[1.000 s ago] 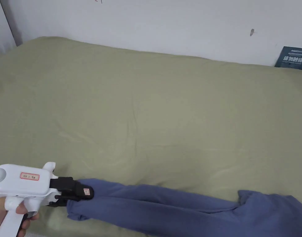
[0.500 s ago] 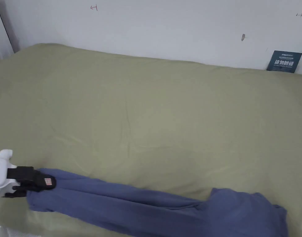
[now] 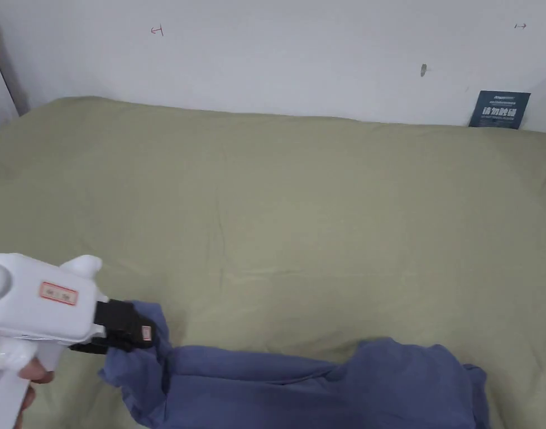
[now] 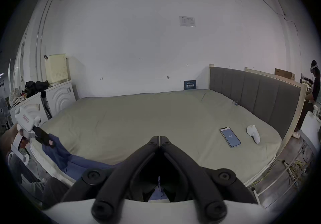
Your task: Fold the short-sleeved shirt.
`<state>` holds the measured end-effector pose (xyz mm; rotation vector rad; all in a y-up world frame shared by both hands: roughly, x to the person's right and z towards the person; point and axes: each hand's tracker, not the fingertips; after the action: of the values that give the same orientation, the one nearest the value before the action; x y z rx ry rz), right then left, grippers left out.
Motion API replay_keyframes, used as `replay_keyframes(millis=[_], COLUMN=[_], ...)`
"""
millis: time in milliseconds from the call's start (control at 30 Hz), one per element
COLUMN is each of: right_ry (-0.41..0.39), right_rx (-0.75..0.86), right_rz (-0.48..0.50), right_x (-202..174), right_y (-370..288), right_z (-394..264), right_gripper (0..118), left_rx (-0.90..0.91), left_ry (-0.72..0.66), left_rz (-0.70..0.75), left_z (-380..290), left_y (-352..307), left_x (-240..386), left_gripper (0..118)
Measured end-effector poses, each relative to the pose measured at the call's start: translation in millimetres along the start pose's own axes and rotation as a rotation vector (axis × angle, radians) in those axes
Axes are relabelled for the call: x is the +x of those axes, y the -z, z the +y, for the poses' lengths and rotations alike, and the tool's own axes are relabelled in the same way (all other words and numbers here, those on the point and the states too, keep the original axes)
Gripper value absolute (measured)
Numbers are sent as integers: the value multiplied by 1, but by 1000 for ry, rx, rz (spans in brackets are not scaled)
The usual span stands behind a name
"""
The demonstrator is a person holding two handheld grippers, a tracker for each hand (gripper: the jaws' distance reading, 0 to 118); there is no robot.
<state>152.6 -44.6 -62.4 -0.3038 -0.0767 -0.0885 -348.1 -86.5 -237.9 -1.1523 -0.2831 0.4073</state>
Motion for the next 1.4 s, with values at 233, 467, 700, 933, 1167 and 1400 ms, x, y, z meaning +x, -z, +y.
replay_keyframes(millis=[233, 467, 700, 933, 1167, 1400], right_ry=[11, 31, 64, 64, 52, 27], right_rx=[-31, -52, -76, -84, -89, -109], right_rz=[27, 37, 41, 60, 60, 45], right_x=[1, 1, 4, 0, -4, -3], right_y=[1, -1, 3, 8, 9, 7], right_z=[-8, -13, -18, -18, -16, -14], right_gripper=[0, 0, 0, 0, 0, 0], left_rx=[-109, -184, -75, -66, -152, -170], left_ry=[156, 170, 181, 47, 41, -1], left_rz=[15, -46, -108, -108, -170, -241], left_z=[-17, -30, -19, -19, -42, -54], left_y=[78, 162, 110, 87, 168, 190], left_x=[84, 111, 98, 47, 71, 75], left_gripper=[11, 118, 32, 1, 1, 1])
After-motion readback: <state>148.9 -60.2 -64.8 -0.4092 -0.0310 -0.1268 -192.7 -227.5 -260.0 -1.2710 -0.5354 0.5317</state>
